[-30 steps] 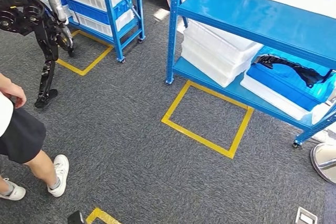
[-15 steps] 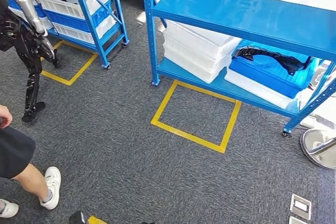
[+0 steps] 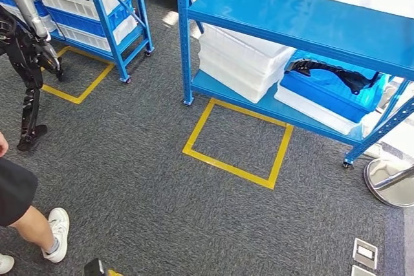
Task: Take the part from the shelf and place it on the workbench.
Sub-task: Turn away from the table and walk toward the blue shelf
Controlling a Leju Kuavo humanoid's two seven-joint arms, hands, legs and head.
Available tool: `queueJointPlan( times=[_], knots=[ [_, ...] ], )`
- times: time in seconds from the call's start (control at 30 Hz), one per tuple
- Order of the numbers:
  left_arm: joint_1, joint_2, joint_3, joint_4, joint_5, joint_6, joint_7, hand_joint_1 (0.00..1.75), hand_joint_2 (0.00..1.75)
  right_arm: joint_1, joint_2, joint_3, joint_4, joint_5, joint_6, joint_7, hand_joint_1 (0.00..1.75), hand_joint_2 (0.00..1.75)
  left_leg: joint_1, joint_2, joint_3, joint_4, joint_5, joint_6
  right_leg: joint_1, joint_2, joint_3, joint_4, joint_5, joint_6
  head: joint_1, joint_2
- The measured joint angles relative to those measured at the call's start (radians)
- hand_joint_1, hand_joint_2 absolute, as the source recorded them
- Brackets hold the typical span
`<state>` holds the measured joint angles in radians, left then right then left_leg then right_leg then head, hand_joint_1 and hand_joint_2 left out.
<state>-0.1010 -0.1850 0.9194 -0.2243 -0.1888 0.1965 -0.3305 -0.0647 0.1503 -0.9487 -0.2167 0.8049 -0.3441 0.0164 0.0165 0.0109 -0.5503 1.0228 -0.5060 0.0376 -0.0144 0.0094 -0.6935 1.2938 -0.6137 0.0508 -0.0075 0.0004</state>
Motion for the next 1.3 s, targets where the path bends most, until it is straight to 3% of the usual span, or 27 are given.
queueJointPlan(
  times=[0.03,0.1,0.17,0.27,0.33,0.37,0.43,0.47,0.5,0.53,0.6,0.63,0.67,0.73,0.83,0.9,0.97,1.0,1.03,1.1,1.17,1.3],
  knots=[
    [0.001,0.0,0.0,0.0,0.0,0.0,0.0,0.0,0.0,0.0,0.0,0.0,0.0,0.0,0.0,0.0,0.0,0.0,0.001,0.0,0.005,0.0,-0.003,-0.002,-0.001,-0.001,0.011,-0.032,0.031,0.001,0.0,0.0],
    [0.001,0.0,0.0,0.0,0.0,0.0,0.0,0.0,0.0,0.0,0.0,0.0,0.0,0.0,0.0,0.0,0.0,0.0,0.003,0.0,0.017,0.0,-0.013,-0.011,-0.001,-0.005,0.067,-0.164,0.107,0.0,0.0,0.0],
    [-0.001,0.0,0.0,0.0,0.0,0.0,0.0,0.0,0.0,-0.002,0.0,0.0,0.001,0.0,0.002,0.001,0.0,0.0,0.002,0.0,0.023,0.0,-0.022,-0.023,0.003,-0.007,0.108,-0.258,0.133,-0.011,0.0,0.0],
    [-0.003,0.0,0.0,0.0,0.0,0.0,0.0,0.0,0.0,-0.002,0.0,0.0,0.001,0.001,0.006,0.006,0.0,0.0,0.002,0.001,0.03,-0.004,-0.03,-0.04,0.007,-0.005,0.118,-0.275,0.122,-0.036,-0.001,0.0],
    [-0.004,0.0,0.0,0.0,0.0,0.0,-0.001,0.0,0.0,0.0,0.0,0.0,0.001,0.001,0.007,0.009,0.0,0.0,0.003,0.001,0.021,0.028,-0.054,-0.048,0.004,-0.005,0.128,-0.281,0.119,-0.05,-0.002,0.0],
    [-0.004,0.0,-0.001,0.0,0.0,0.0,-0.002,0.0,0.0,0.0,0.0,0.0,0.001,0.001,0.007,0.009,0.0,0.0,0.003,0.0,0.002,0.072,-0.076,-0.05,0.003,-0.005,0.134,-0.283,0.117,-0.057,-0.002,0.0],
    [-0.003,0.0,-0.001,0.0,0.0,0.0,-0.002,0.0,0.0,-0.001,0.001,0.0,0.001,0.001,0.008,0.009,0.0,0.0,0.001,0.0,-0.073,0.213,-0.13,-0.05,0.008,-0.004,0.143,-0.283,0.109,-0.067,-0.003,0.0],
    [-0.001,0.0,-0.001,0.0,0.0,0.0,-0.002,0.0,0.0,-0.001,0.001,0.0,0.001,0.001,0.008,0.009,0.0,0.0,0.001,-0.001,-0.108,0.269,-0.141,-0.049,0.01,-0.003,0.149,-0.283,0.104,-0.07,-0.003,0.0],
    [0.0,0.0,-0.001,0.0,0.0,0.0,-0.002,0.0,0.0,0.0,0.001,0.0,0.001,0.002,0.009,0.01,0.0,0.0,-0.001,-0.001,-0.131,0.295,-0.133,-0.046,0.013,0.0,0.156,-0.283,0.098,-0.072,-0.003,0.0],
    [0.001,0.0,-0.001,0.0,0.0,0.0,-0.002,0.0,0.0,0.0,0.001,0.0,0.001,0.002,0.009,0.011,0.0,0.0,-0.002,-0.001,-0.134,0.278,-0.104,-0.042,0.015,0.003,0.166,-0.283,0.091,-0.072,-0.003,0.0],
    [0.002,0.001,-0.001,0.0,0.0,0.0,-0.002,0.0,0.0,0.001,0.002,0.0,0.002,0.003,0.009,0.013,0.0,0.0,-0.008,-0.002,-0.098,0.161,-0.015,-0.026,0.018,0.007,0.186,-0.283,0.075,-0.07,-0.003,0.0],
    [0.002,0.001,-0.001,0.0,0.0,0.0,-0.002,0.0,0.0,0.001,0.004,0.0,0.002,0.004,0.009,0.015,0.0,0.0,-0.012,-0.002,-0.077,0.104,0.016,-0.018,0.02,0.009,0.193,-0.282,0.068,-0.067,-0.001,0.0],
    [0.001,0.002,-0.001,0.0,-0.001,0.0,-0.002,0.0,0.0,0.0,0.005,0.0,0.003,0.005,0.009,0.017,0.0,0.0,-0.016,-0.002,-0.062,0.062,0.028,-0.012,0.02,0.01,0.195,-0.281,0.062,-0.062,0.0,0.0],
    [0.001,0.002,-0.001,0.0,-0.001,0.001,-0.001,0.0,0.0,-0.002,0.007,0.0,0.004,0.006,0.009,0.021,0.0,0.0,-0.022,-0.004,-0.052,0.031,0.02,-0.006,0.02,0.012,0.195,-0.28,0.059,-0.051,0.002,0.0],
    [0.001,0.002,-0.002,0.0,0.0,0.002,0.0,0.0,0.0,-0.002,0.006,0.0,0.004,0.008,0.011,0.023,0.0,0.0,-0.013,-0.006,-0.028,0.009,0.011,0.002,0.018,0.008,0.19,-0.252,0.046,-0.036,0.002,0.0],
    [0.0,0.0,-0.002,0.0,0.0,0.002,0.001,0.0,0.0,-0.003,0.006,0.001,0.004,0.01,0.015,0.023,0.0,0.0,-0.007,-0.005,-0.01,0.002,0.005,0.006,0.014,0.004,0.142,-0.158,0.009,-0.022,0.003,0.0],
    [-0.001,-0.001,-0.002,0.0,0.0,0.002,0.001,0.0,0.0,-0.002,0.007,0.001,0.004,0.011,0.019,0.024,0.0,0.0,-0.005,-0.005,0.003,0.001,-0.007,0.007,0.007,0.002,0.062,-0.037,-0.029,-0.01,0.003,0.0],
    [0.0,-0.001,-0.002,0.0,0.0,0.003,0.001,0.0,0.0,-0.001,0.006,0.001,0.004,0.011,0.021,0.024,0.0,0.0,-0.004,-0.005,0.011,0.001,-0.014,0.006,0.004,0.001,0.035,-0.01,-0.026,-0.007,0.003,0.0],
    [0.002,0.0,-0.002,0.0,0.0,0.004,0.001,0.0,0.0,0.0,0.006,0.001,0.004,0.011,0.022,0.025,0.0,0.0,-0.002,-0.005,0.021,0.001,-0.021,0.003,0.002,0.0,0.024,-0.016,-0.003,-0.003,0.003,0.0],
    [0.004,-0.001,-0.002,0.0,0.0,0.005,0.001,0.0,0.0,0.002,0.006,0.001,0.004,0.012,0.025,0.026,0.0,0.0,0.002,-0.006,0.046,0.0,-0.039,-0.005,0.0,-0.003,0.051,-0.126,0.089,0.0,0.003,0.0],
    [0.001,-0.001,-0.002,0.0,0.0,0.005,0.0,0.0,0.0,0.001,0.006,0.001,0.004,0.014,0.027,0.029,0.0,0.0,0.003,-0.005,0.064,-0.002,-0.054,-0.016,0.005,-0.006,0.081,-0.225,0.137,-0.01,0.004,0.0],
    [-0.002,-0.002,-0.003,0.0,0.0,0.005,0.0,0.0,0.0,0.001,0.006,0.002,0.004,0.018,0.03,0.034,0.0,0.0,0.001,-0.004,0.076,0.003,-0.063,-0.035,0.01,-0.006,0.096,-0.263,0.129,-0.048,0.001,0.0]
  ],
)
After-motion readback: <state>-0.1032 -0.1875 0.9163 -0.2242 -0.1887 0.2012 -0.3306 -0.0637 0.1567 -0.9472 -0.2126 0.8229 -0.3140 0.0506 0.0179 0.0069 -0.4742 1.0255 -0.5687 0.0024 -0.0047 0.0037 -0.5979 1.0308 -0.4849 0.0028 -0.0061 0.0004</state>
